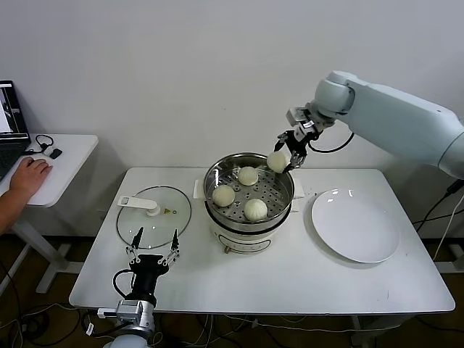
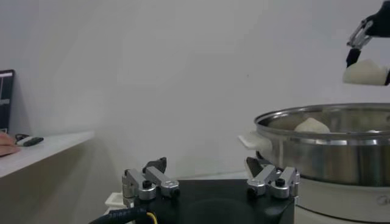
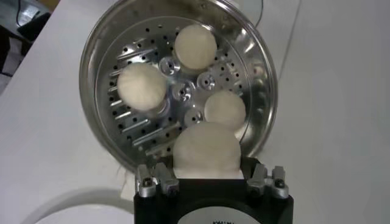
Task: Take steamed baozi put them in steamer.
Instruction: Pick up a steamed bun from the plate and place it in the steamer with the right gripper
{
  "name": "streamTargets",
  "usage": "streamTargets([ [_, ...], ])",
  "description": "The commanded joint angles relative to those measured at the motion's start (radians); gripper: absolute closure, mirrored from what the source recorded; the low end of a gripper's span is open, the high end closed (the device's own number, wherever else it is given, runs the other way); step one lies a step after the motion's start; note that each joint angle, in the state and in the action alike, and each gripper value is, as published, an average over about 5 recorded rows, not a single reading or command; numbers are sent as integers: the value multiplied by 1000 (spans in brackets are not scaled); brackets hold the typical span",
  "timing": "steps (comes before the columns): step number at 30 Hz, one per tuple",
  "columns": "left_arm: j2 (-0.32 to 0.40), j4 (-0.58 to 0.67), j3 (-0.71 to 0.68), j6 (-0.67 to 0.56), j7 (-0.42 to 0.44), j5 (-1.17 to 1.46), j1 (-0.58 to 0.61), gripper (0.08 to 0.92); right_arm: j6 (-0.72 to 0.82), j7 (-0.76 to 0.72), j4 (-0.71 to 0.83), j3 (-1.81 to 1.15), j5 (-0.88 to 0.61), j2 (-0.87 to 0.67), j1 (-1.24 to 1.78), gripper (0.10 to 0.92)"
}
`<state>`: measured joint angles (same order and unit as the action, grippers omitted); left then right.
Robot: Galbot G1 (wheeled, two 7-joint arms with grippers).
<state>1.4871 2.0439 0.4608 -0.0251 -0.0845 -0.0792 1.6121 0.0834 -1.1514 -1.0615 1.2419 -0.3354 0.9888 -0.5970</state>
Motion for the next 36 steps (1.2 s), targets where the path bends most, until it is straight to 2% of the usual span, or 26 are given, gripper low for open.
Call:
streamTargets([
  [1, -2, -1, 1, 3, 0, 0, -2, 177, 20, 6, 63, 8, 7, 88, 60, 321],
  [36, -1, -6, 2, -1, -1, 2, 0, 177, 26, 11, 73, -2, 68, 71, 155, 321],
])
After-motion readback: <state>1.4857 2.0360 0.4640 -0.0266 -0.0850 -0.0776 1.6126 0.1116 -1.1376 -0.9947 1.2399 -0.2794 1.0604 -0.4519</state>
